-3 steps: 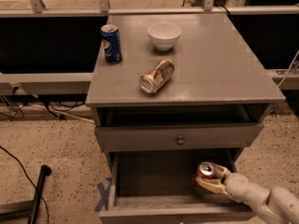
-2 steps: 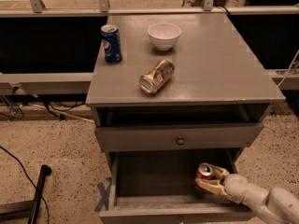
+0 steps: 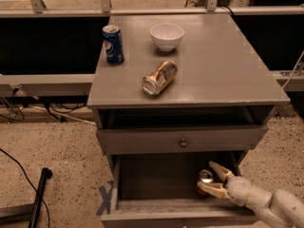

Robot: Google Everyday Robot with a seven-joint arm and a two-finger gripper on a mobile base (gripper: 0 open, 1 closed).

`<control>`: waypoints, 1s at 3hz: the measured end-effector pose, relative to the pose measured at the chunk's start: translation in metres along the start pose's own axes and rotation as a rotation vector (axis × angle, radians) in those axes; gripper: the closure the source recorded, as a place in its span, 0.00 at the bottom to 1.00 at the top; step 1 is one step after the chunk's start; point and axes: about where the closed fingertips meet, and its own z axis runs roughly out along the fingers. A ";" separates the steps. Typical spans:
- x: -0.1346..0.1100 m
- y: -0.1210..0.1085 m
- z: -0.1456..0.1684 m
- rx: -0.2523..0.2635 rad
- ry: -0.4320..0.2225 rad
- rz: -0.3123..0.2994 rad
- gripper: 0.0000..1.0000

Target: Place coke can into middle drawer

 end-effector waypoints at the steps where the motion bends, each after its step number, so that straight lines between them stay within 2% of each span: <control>1: 0.000 0.000 0.001 -0.002 -0.001 0.000 0.00; 2: -0.002 0.001 0.001 -0.005 -0.001 -0.004 0.00; 3: -0.005 -0.004 -0.019 0.008 0.035 -0.032 0.00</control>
Offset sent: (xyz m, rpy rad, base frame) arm 0.0002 0.0010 0.0001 0.0008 -0.0001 0.0016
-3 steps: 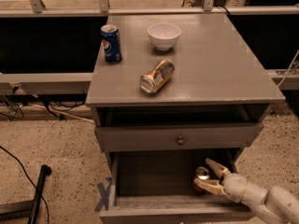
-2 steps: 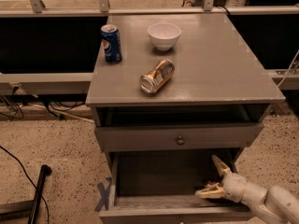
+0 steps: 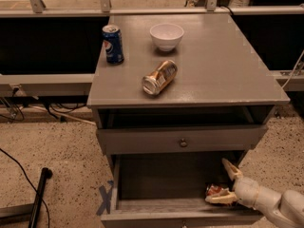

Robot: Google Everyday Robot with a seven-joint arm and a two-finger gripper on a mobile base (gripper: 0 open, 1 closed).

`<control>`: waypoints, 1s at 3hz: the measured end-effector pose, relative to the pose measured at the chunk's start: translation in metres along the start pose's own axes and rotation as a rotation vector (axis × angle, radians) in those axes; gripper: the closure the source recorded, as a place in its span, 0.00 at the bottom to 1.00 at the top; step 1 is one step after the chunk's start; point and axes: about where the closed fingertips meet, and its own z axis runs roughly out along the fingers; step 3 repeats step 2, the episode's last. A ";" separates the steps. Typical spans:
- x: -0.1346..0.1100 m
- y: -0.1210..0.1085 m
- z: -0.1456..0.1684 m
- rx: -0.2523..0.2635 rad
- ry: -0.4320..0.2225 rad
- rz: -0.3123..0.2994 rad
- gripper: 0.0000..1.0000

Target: Place coke can into middle drawer

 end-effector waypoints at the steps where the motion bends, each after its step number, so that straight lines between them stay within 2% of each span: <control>1: 0.014 -0.013 -0.037 0.013 0.029 -0.006 0.00; 2: 0.052 -0.023 -0.062 0.012 0.122 0.079 0.00; 3: 0.052 -0.023 -0.062 0.012 0.122 0.079 0.00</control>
Offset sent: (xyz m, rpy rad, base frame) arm -0.0438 -0.1153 -0.0974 -0.0912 0.3584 -0.0498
